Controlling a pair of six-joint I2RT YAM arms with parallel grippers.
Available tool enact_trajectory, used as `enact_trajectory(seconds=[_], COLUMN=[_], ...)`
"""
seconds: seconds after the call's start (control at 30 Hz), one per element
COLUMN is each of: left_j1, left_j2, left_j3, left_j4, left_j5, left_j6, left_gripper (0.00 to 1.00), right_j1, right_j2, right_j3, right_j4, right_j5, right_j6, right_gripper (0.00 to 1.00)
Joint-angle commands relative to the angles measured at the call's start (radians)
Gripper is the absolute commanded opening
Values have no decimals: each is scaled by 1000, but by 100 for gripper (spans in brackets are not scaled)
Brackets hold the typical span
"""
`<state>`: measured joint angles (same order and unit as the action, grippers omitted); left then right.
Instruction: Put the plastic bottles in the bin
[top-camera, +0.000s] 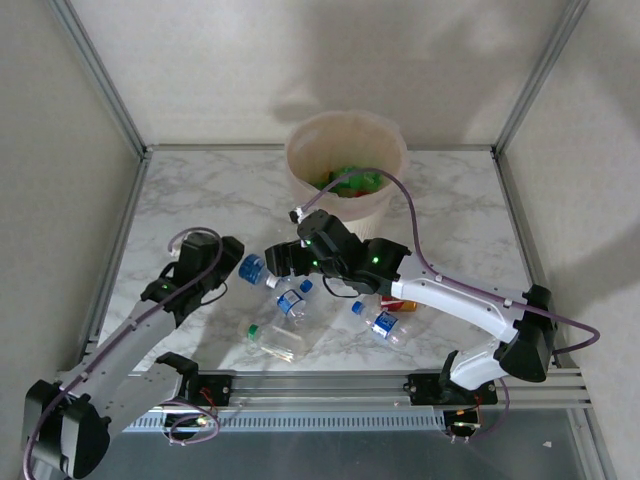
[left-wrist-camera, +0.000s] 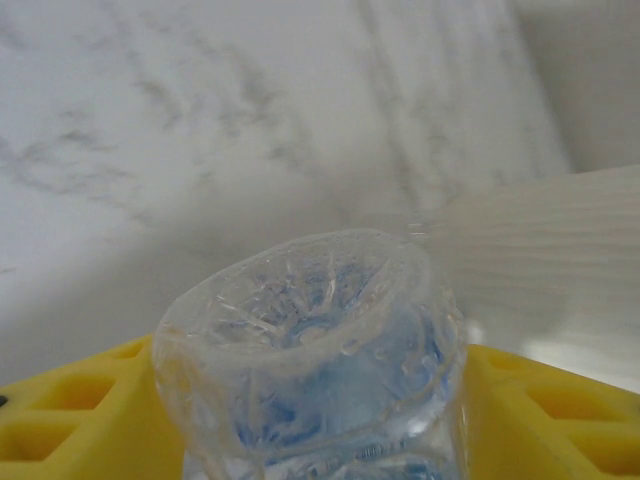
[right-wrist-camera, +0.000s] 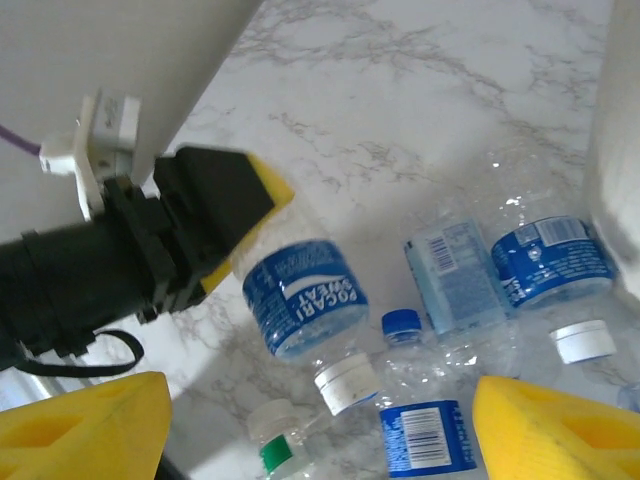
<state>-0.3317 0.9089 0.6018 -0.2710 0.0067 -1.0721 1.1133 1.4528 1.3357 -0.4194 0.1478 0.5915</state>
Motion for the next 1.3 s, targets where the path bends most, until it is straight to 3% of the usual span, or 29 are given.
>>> enact_trajectory(seconds=[0.0, 0.43, 0.57, 0.83, 1.07, 1.17, 1.27], left_j1=[13, 10, 7, 7, 5, 5, 6], left_j2=[-44, -59, -70, -87, -91, -95, -105], left_j3=[65, 159, 160, 159, 137, 134, 141], left_j4=[31, 187, 216, 238, 235, 229, 215], left_j5=[70, 353, 390, 424, 425, 411, 382], left_j6=[14, 17, 16, 6, 12, 11, 13], left_gripper=[63, 62, 62, 63, 63, 71, 96], right_j1=[13, -6, -21, -36, -39, -41, -43], right_j2=[11, 25, 29, 46, 32, 23, 13], right_j3=[28, 17, 16, 15, 1, -5, -4], right_j4=[42, 100, 115, 143, 154, 157, 146], right_j5=[-70, -151, -177, -207, -211, -211, -202], right_j6=[-8, -3, 10, 29, 36, 37, 36], right_gripper=[83, 95, 94, 82, 62, 56, 53])
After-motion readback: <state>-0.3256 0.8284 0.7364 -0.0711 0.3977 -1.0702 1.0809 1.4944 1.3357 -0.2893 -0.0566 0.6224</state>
